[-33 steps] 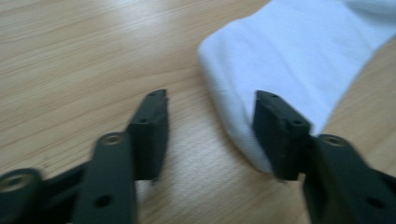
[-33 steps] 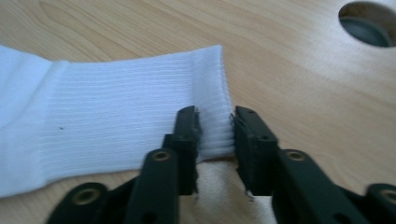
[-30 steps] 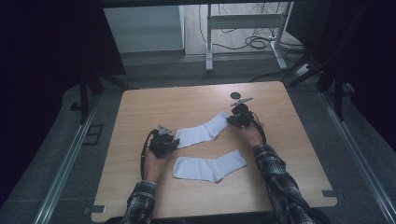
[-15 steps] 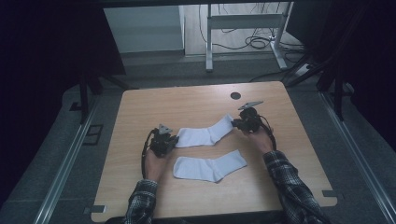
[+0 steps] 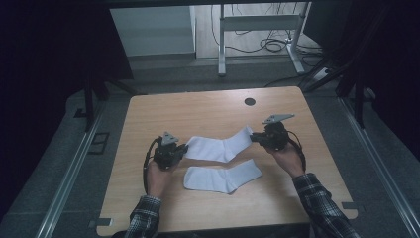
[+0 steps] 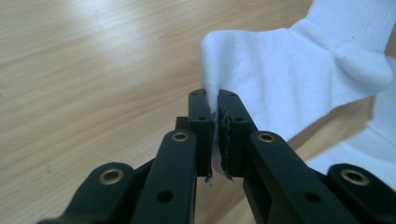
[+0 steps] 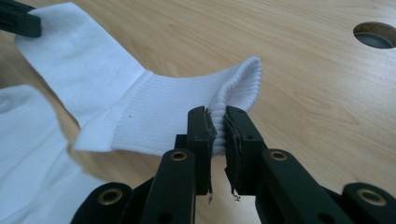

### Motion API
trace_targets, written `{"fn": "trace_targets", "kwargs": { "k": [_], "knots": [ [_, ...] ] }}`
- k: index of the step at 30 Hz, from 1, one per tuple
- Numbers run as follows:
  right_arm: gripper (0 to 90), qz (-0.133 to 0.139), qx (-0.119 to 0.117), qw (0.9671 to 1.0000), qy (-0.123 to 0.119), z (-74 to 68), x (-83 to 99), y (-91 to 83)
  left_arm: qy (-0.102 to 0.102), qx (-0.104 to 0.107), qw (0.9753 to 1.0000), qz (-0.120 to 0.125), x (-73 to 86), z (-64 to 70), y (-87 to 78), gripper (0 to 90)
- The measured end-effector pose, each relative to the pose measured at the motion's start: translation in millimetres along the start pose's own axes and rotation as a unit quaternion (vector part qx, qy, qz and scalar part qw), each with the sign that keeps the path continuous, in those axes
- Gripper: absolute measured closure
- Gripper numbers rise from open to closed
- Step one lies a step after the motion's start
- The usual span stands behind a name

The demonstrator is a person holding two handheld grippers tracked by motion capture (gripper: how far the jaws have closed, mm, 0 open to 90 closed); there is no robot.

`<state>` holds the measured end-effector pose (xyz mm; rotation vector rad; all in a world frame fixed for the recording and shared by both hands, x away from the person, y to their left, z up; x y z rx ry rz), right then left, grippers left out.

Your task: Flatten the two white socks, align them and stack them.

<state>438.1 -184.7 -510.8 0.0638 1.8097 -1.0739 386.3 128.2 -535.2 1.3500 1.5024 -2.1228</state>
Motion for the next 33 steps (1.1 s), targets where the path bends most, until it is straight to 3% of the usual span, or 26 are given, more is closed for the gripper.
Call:
{"fn": "trace_targets", "kwargs": {
  "k": [8, 18, 27, 33],
  "knots": [
    [79.7, -0.002, -0.021, 0.9998, -0.006, -16.6, 18.0, -19.5, 0.008, 0.012, 0.9999, -0.003, 9.9, 16.6, -19.8, 84.7],
    [79.8, -0.014, -0.042, 0.9988, -0.019, -42.3, 37.6, -32.6, 0.005, 0.021, 0.9997, -0.011, 37.3, 36.2, -45.3, 84.6],
    [79.8, -0.042, -0.045, 0.9979, -0.017, -52.2, 60.7, -34.5, 0.013, 0.028, 0.9993, -0.024, 46.3, 49.5, -45.7, 84.5],
    [76.9, -0.08, -0.036, 0.9961, -0.01, -46.2, 77.8, -22.1, 0.035, -0.002, 0.9972, -0.066, 56.1, 53.6, -33.6, 82.8]
  ]
}}
Point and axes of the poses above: each handheld gripper's, and its own axes: y roughly forward along the jaws, x roughly out of its underside, z roughly to its right, the point moved 6 cm from there along y, roughly forward along the jaws, and after that the axes turned 1 degree about -x, right-handed, at the moved point
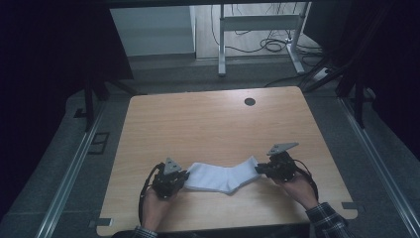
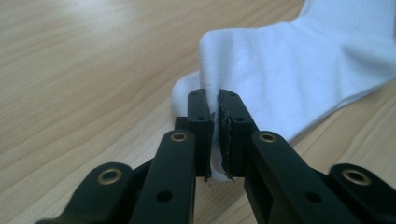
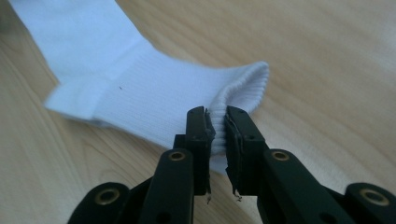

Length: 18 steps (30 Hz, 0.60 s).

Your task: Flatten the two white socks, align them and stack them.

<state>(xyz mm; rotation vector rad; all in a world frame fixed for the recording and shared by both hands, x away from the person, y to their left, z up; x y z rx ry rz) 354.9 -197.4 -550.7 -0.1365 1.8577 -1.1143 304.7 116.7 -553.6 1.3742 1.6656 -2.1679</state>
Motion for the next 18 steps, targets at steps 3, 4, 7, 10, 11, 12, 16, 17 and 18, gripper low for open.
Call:
{"fn": "trace_targets", "kwargs": {
  "k": [3, 4, 7, 10, 11, 12, 16, 17, 18],
  "knots": [
    [70.0, -0.018, 0.009, 0.9998, -0.005, 2.5, 6.5, 5.8, 0.013, -0.015, 0.9993, -0.031, 6.2, 1.5, 6.4, 77.3],
    [68.3, -0.019, 0.012, 0.9997, -0.004, 2.9, 6.9, 5.0, 0.015, -0.016, 0.9992, -0.034, 6.8, 1.7, 7.1, 73.8],
    [63.0, -0.005, 0.023, 0.9997, -0.008, 4.0, 3.5, -1.1, 0.01, -0.023, 0.9995, -0.018, 2.2, 0.3, 3.1, 58.6],
    [61.0, 0.013, 0.03, 0.9994, -0.009, 5.0, -2.6, -6.6, -0.007, -0.015, 0.9998, 0.007, -4.4, -2.4, -1.5, 49.4],
    [60.3, 0.019, 0.031, 0.9993, -0.009, 4.9, -4.9, -6.9, -0.014, -0.014, 0.9997, 0.014, -6.3, -3.5, -1.8, 48.0],
    [59.9, 0.021, 0.032, 0.9992, -0.009, 4.9, -7.0, -7.0, -0.02, -0.015, 0.9996, 0.017, -7.9, -4.5, -1.5, 45.9],
    [55.4, 0.024, 0.034, 0.9991, -0.012, 2.7, -13.8, 0.0, -0.028, -0.021, 0.9993, 0.015, -10.0, -7.0, 6.0, 43.7],
    [54.0, 0.023, 0.035, 0.999, -0.015, 2.3, -14.4, 2.4, -0.028, -0.022, 0.9993, 0.013, -9.5, -7.5, 8.6, 43.3],
    [53.2, 0.02, 0.037, 0.999, -0.019, 1.8, -14.9, 5.4, -0.029, -0.022, 0.9993, 0.009, -8.4, -7.9, 11.7, 42.8]
  ]
}}
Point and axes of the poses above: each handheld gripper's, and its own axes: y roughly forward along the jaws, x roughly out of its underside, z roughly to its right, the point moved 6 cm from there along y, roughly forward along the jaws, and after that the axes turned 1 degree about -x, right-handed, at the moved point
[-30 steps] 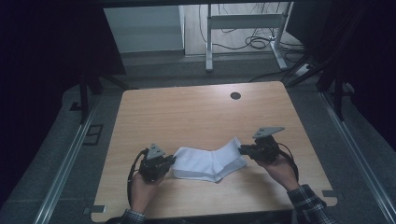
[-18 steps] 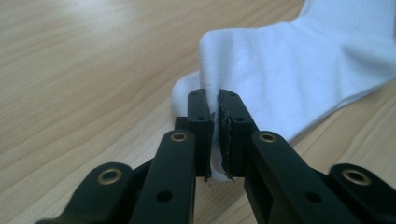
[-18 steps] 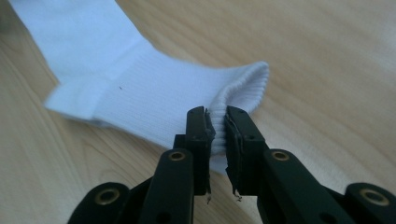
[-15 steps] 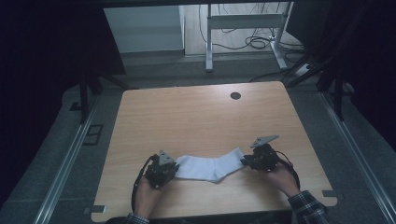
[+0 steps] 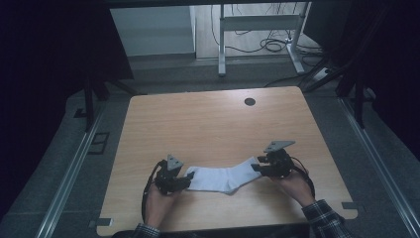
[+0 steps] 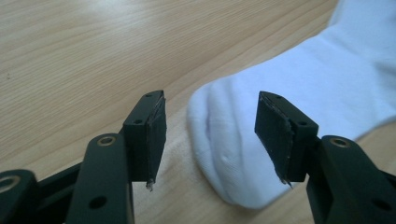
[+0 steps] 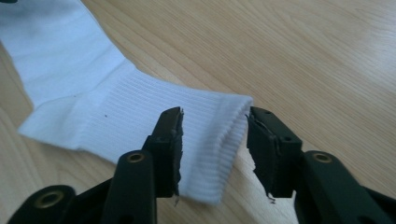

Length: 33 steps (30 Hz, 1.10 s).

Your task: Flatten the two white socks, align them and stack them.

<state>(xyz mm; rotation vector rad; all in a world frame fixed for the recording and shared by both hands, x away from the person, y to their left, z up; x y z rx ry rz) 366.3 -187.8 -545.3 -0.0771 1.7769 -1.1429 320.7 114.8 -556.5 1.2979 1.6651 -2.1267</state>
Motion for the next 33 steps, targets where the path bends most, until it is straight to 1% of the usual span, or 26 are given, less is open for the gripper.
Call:
{"fn": "trace_targets", "kwargs": {
  "k": [2, 4, 6, 7, 11, 14, 16, 18, 20, 23, 25, 27, 28, 29, 30, 33],
  "knots": [
    [51.1, -0.007, 0.006, 0.9999, -0.006, -0.7, 0.6, 5.4, 0.001, -0.002, 1.0, -0.007, 2.7, -0.9, 3.3, 41.6],
    [50.6, -0.012, 0.009, 0.9999, -0.007, -0.4, 2.6, 9.9, -0.003, -0.001, 0.9999, -0.011, 5.8, -1.9, 5.1, 40.3],
    [49.9, -0.015, 0.011, 0.9998, -0.006, 1.1, 4.9, 12.0, -0.005, 0.004, 0.9999, -0.012, 9.1, -3.1, 6.4, 40.1],
    [49.9, -0.017, 0.012, 0.9998, -0.004, 1.9, 6.2, 12.7, -0.009, 0.007, 0.9999, -0.009, 10.5, -2.9, 7.7, 40.1],
    [49.1, -0.024, 0.006, 0.9997, 0.0, 3.2, 11.9, 17.3, -0.01, 0.008, 0.9997, -0.019, 15.9, -4.2, 13.1, 40.6],
    [49.5, -0.027, 0.003, 0.9996, -0.005, 3.0, 14.0, 20.1, -0.009, 0.011, 0.9997, -0.018, 15.9, -3.7, 15.1, 42.9],
    [50.6, -0.027, 0.001, 0.9996, -0.004, 3.2, 14.5, 20.7, -0.007, 0.014, 0.9997, -0.017, 15.8, -3.1, 15.5, 45.2],
    [54.5, -0.024, -0.006, 0.9997, -0.002, 3.2, 15.8, 21.6, -0.005, 0.023, 0.9996, -0.016, 15.9, -1.7, 15.8, 51.4],
    [56.3, -0.023, -0.013, 0.9996, 0.004, 2.9, 16.3, 21.6, -0.006, 0.03, 0.9994, -0.015, 15.7, -0.4, 16.1, 55.8],
    [62.0, -0.024, -0.022, 0.9994, 0.008, 2.1, 16.9, 21.1, -0.008, 0.038, 0.9992, -0.013, 15.7, 1.2, 16.3, 62.2],
    [67.6, -0.025, -0.026, 0.9993, 0.012, 0.4, 17.0, 21.0, -0.008, 0.044, 0.9989, -0.013, 15.4, 2.7, 16.4, 68.3],
    [70.8, -0.025, -0.026, 0.9993, 0.012, -0.6, 16.9, 20.9, -0.008, 0.052, 0.9985, -0.015, 15.0, 4.4, 16.6, 73.5],
    [72.1, -0.027, -0.028, 0.9992, 0.013, -1.6, 16.8, 20.8, -0.01, 0.053, 0.9984, -0.015, 14.7, 5.1, 16.9, 75.3],
    [72.9, -0.027, -0.024, 0.9993, 0.009, -2.1, 16.5, 20.7, -0.012, 0.056, 0.9983, -0.015, 14.5, 5.2, 17.1, 76.3],
    [73.7, -0.027, -0.022, 0.9994, 0.007, -3.0, 16.3, 20.6, -0.013, 0.056, 0.9982, -0.015, 14.3, 5.5, 17.3, 77.7],
    [75.4, -0.028, -0.018, 0.9995, 0.0, -4.5, 15.7, 20.1, -0.005, 0.051, 0.9986, -0.016, 13.1, 5.7, 17.3, 79.7]
  ]
}}
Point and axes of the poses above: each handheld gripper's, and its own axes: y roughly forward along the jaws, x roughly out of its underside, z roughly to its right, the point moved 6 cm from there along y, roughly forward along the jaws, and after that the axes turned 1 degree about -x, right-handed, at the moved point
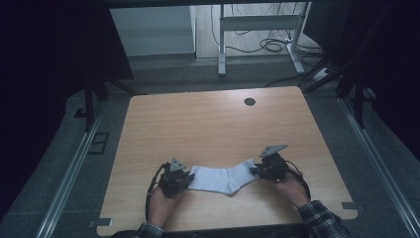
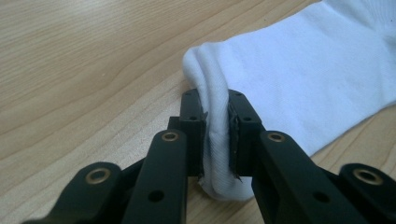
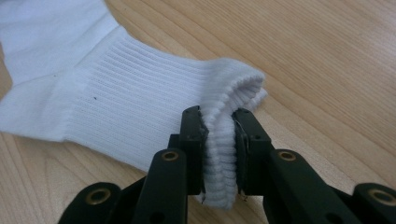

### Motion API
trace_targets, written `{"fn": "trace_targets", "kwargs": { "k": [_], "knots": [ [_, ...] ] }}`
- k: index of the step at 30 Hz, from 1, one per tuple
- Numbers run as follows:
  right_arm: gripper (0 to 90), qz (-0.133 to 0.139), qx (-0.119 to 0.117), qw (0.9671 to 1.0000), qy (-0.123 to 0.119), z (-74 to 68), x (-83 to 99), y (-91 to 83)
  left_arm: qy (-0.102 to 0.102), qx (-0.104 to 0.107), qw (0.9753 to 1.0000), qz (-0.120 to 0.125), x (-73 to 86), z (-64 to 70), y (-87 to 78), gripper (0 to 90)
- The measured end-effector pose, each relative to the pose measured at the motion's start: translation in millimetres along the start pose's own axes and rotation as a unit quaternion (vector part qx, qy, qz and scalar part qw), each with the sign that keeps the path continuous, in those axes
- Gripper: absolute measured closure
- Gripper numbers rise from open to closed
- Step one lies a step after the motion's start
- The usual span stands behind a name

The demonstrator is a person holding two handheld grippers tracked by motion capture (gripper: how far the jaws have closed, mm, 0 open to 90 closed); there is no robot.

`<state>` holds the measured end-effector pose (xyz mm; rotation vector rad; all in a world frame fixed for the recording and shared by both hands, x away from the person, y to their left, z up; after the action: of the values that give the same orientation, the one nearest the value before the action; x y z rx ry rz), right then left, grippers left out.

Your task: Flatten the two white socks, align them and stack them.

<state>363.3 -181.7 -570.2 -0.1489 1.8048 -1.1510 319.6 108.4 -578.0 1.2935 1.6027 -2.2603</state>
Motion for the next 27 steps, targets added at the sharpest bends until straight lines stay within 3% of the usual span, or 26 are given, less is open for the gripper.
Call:
{"fn": "trace_targets", "kwargs": {
  "k": [10, 27],
  "knots": [
    [76.5, 0.018, 0.012, 0.9996, -0.02, -3.4, -4.6, -7.5, 0.011, -0.016, 0.9997, 0.016, -6.9, 0.5, -6.1, 80.7],
    [76.6, 0.051, 0.011, 0.9985, -0.015, -1.6, -18.1, -27.9, 0.025, -0.028, 0.9979, 0.052, -30.3, 0.0, -24.3, 80.7]
  ]
}}
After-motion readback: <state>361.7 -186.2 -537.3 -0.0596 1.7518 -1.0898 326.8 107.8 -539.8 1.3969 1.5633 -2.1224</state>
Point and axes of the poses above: each handheld gripper's, and its own axes: y roughly forward along the jaws, x roughly out of its underside, z roughly to its right, the point moved 6 cm from there along y, roughly forward along the jaws, and after that the axes turned 1 degree about -x, right-handed, at the moved point
